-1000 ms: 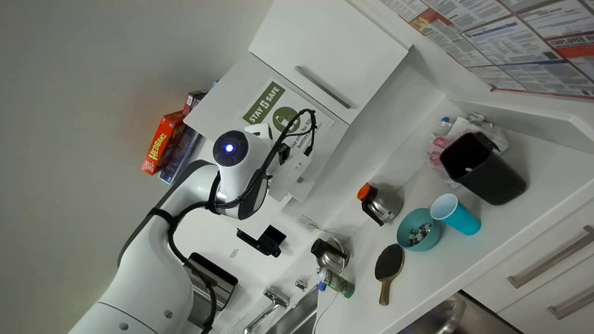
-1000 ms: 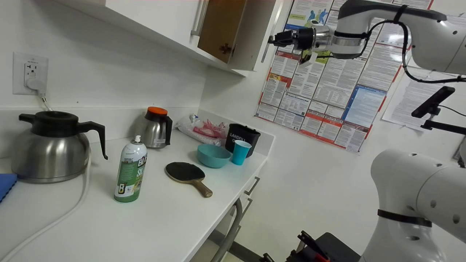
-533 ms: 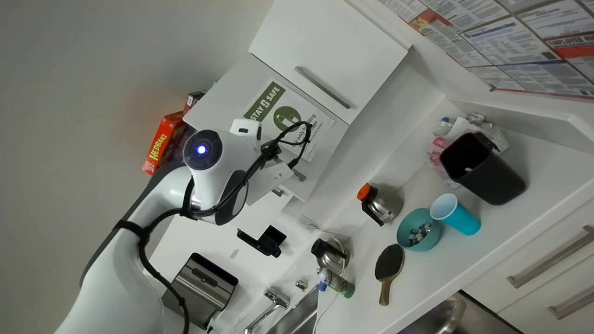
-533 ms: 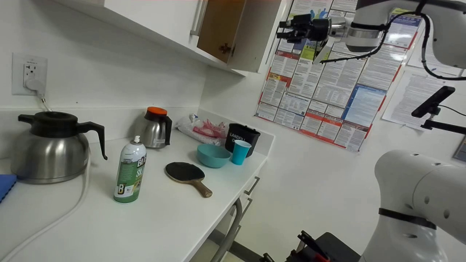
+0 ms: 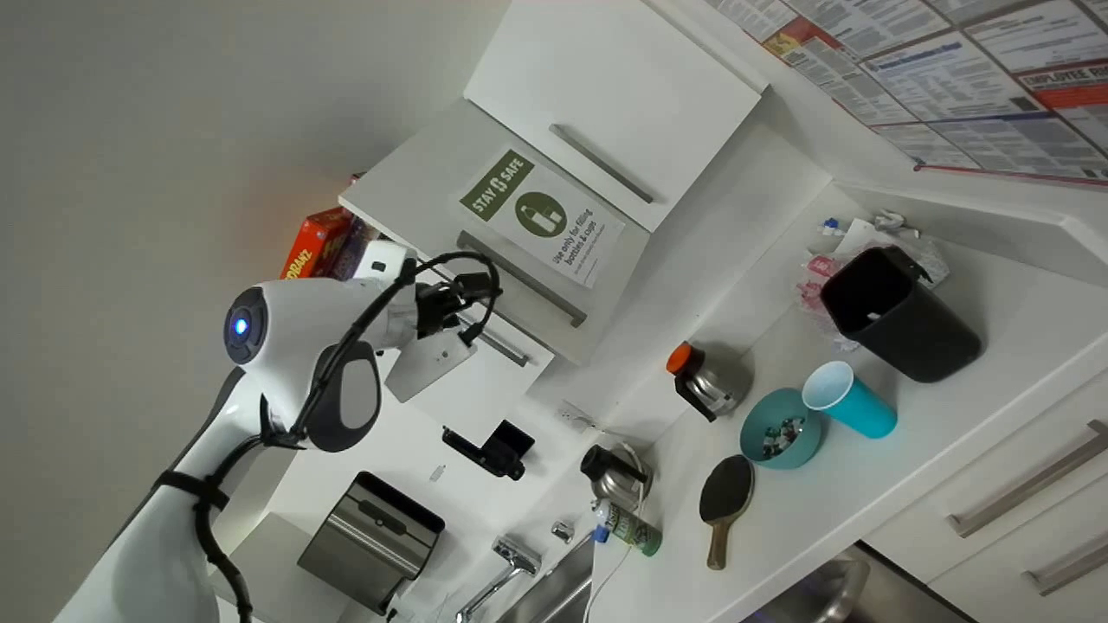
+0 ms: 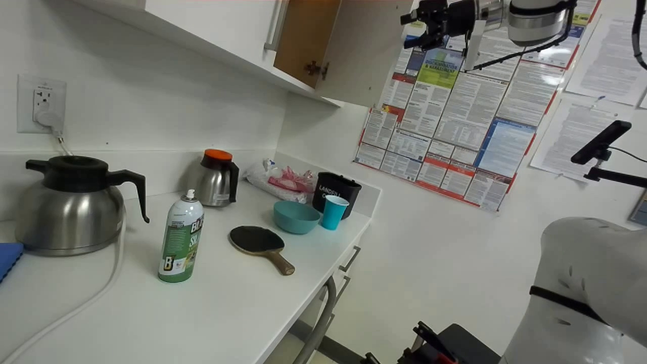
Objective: Open the second upper cabinet door
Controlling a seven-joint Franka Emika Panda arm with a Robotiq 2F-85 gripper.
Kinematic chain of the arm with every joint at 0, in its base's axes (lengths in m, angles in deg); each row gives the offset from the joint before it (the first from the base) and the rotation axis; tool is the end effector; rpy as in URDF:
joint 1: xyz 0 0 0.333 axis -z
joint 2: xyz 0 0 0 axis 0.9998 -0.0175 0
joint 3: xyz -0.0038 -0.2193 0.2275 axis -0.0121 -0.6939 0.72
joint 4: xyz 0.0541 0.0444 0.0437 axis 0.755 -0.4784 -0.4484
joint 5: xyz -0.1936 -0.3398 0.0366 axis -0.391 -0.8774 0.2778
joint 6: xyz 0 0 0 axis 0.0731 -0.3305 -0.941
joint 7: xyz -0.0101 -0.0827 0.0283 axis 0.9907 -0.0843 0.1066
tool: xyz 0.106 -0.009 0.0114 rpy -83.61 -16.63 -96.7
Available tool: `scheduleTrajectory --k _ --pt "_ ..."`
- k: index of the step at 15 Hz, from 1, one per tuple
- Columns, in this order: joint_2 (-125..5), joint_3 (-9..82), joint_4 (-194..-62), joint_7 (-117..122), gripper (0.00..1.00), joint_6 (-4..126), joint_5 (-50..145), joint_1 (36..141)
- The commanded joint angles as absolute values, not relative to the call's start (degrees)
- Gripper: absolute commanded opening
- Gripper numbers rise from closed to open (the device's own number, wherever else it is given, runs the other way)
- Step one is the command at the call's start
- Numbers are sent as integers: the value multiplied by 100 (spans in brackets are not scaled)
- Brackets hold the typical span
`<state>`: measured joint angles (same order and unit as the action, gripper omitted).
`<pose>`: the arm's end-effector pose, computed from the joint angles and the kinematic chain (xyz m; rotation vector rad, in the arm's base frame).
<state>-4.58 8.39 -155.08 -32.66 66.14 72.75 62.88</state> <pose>0.4009 -0.1417 0.7434 -2.3403 -0.2183 -1.4069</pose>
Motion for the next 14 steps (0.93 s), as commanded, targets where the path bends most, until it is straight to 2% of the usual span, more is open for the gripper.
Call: scheduleTrajectory --k 1,8,14 --pt "-571 1922 -15709 -2571 100 6492 6614 7679" --pt "-249 3456 -16013 -1261 100 5624 4642 9518" --pt "-366 3930 -16058 -847 100 4373 3798 9605"
